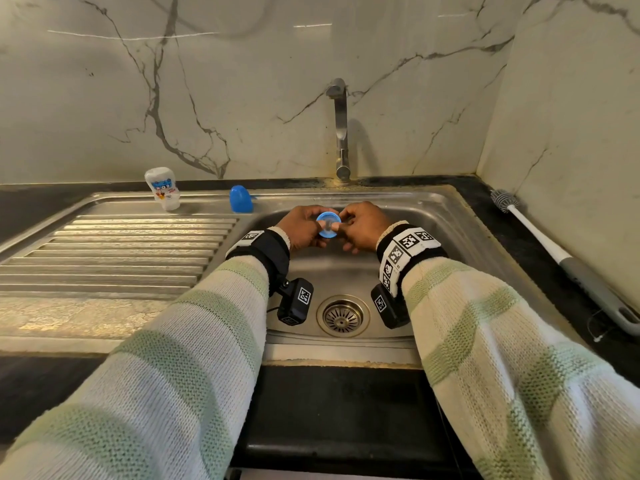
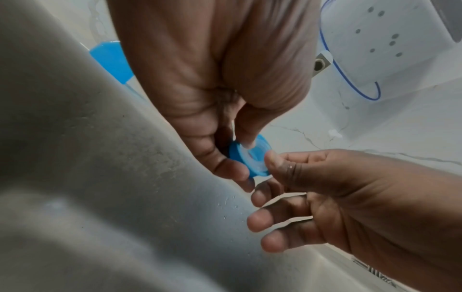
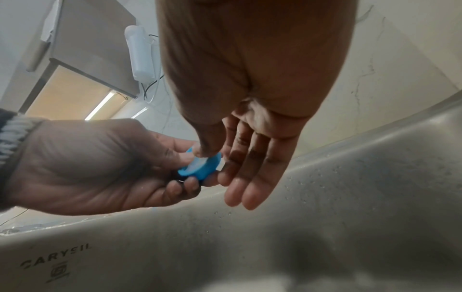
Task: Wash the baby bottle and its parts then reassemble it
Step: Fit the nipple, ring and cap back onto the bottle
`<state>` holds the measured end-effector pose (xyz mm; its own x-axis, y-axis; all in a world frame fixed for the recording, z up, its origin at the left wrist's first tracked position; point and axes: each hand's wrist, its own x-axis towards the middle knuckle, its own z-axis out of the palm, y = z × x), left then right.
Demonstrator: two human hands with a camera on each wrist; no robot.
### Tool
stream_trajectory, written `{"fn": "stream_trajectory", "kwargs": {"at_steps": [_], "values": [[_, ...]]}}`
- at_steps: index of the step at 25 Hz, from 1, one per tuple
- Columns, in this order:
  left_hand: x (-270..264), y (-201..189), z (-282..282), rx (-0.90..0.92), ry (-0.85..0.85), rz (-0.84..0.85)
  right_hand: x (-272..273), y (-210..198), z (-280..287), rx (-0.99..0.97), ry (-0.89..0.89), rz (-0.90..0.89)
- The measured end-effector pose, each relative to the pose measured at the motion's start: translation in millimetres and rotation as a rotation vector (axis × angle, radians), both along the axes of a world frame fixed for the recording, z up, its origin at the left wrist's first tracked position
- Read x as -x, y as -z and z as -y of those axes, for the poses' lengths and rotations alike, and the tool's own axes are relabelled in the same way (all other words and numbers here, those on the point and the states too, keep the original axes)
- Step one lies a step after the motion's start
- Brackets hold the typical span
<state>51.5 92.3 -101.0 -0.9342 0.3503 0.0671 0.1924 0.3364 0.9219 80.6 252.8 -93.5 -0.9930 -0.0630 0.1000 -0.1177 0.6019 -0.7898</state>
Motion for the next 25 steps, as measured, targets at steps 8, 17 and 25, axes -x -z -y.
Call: {"fn": "stream_trajectory", "kwargs": {"at_steps": [8,17,25], "values": [[3.6,-1.4,-3.7,0.003,-0.054,-0.012,-5.1,-0.4,4.1,0.259,-0.028,0.186],[-0.3,-6.6,1.4,-0.082,0.01,0.032,-3.4,-5.4,-6.0,0.412,-0.03,0.168],[-9.7,-22.7,-4.9,-0.003,0.022,0.004,1.3,-17.4,0.1,-0.121,0.052,-0.121]]}}
